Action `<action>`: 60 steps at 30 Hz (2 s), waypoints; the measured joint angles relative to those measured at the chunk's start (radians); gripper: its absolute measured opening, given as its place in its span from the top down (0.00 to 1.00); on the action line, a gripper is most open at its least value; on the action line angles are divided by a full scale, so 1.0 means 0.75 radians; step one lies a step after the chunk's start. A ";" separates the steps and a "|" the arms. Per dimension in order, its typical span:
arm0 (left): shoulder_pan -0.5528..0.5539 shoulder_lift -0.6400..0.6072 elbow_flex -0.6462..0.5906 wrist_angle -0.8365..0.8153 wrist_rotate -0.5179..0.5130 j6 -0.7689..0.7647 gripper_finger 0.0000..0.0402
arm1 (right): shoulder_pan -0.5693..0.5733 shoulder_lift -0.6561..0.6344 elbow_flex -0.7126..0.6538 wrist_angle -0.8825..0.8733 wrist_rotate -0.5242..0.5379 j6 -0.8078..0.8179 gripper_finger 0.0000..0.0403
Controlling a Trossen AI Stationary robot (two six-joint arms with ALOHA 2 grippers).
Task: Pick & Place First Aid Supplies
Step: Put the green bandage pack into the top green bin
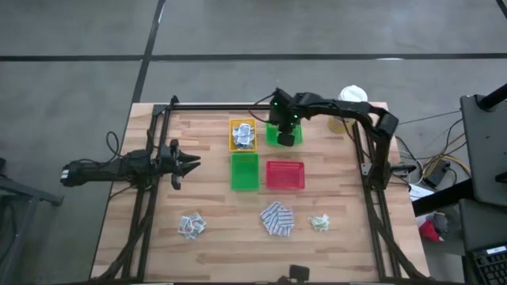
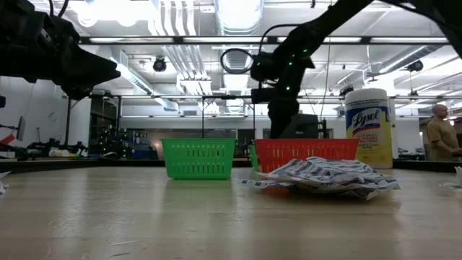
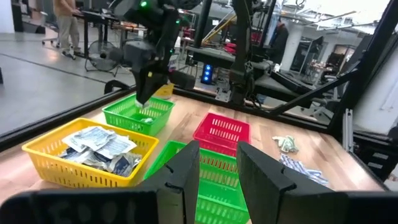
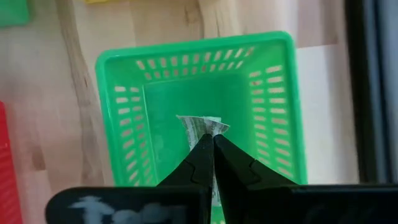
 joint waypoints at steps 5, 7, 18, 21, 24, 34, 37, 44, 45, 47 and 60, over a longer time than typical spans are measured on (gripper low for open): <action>0.000 0.000 0.001 0.000 -0.046 0.039 0.73 | 0.000 0.105 0.129 -0.118 -0.001 -0.001 0.98; 0.000 0.000 0.002 0.001 -0.079 0.046 0.73 | 0.000 0.137 0.164 -0.159 -0.001 -0.001 0.98; 0.000 0.000 0.002 0.001 -0.139 0.049 0.73 | 0.001 0.193 0.261 -0.213 0.000 0.056 0.98; 0.000 0.000 0.002 0.000 -0.140 0.049 0.73 | 0.001 0.193 0.267 -0.243 0.000 0.059 0.98; 0.000 0.000 0.002 0.000 -0.151 0.049 0.73 | 0.000 0.193 0.266 -0.263 0.000 0.059 0.98; 0.000 0.000 0.002 -0.001 -0.213 0.048 0.73 | 0.000 0.193 0.238 -0.272 0.001 0.057 0.97; 0.000 0.000 0.002 -0.001 -0.213 0.048 0.73 | 0.000 0.193 0.230 -0.271 0.001 0.055 0.94; 0.000 0.000 0.002 -0.001 -0.212 0.047 0.73 | 0.000 0.194 0.226 -0.271 0.005 0.089 0.84; 0.000 0.000 0.002 -0.001 -0.212 0.047 0.73 | 0.000 0.194 0.226 -0.271 0.005 0.091 0.83; 0.000 0.000 0.002 -0.001 -0.212 0.043 0.73 | 0.000 0.193 0.226 -0.271 0.005 0.104 0.81; 0.000 0.000 0.002 -0.002 -0.208 0.033 0.73 | 0.001 0.193 0.226 -0.276 0.004 0.104 0.79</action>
